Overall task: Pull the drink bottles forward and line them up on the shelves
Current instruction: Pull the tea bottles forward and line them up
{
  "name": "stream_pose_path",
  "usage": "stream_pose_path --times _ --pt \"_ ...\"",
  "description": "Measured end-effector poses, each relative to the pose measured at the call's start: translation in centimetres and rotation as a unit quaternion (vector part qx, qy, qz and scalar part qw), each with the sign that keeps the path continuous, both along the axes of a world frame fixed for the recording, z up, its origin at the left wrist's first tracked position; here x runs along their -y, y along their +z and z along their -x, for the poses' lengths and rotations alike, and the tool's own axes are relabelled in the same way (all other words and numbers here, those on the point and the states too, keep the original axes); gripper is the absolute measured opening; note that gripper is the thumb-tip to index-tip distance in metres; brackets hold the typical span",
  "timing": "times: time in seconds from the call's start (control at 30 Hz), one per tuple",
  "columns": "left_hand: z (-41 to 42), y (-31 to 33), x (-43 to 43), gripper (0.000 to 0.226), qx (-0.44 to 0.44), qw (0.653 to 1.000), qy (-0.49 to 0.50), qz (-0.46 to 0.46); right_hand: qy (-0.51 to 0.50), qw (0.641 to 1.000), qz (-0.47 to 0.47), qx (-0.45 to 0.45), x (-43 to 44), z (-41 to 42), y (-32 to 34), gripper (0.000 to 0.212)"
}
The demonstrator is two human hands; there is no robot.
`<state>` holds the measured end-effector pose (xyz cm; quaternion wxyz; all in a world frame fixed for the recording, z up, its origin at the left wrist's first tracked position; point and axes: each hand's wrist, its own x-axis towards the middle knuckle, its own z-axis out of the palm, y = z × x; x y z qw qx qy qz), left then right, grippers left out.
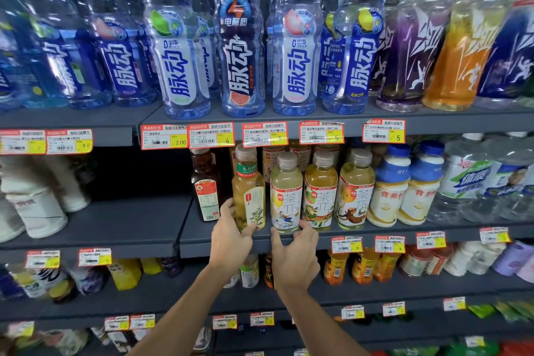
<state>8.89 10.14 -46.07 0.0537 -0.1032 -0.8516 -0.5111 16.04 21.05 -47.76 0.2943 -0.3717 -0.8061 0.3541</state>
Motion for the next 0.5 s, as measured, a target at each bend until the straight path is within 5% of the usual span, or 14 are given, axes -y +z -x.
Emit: stream_pose_path --times 0.5 --pt "1.3 -0.3 0.9 0.076 -0.025 0.998 -0.041 0.045 0.007 1.000 0.003 -0.012 0.1 -0.1 0.1 0.057"
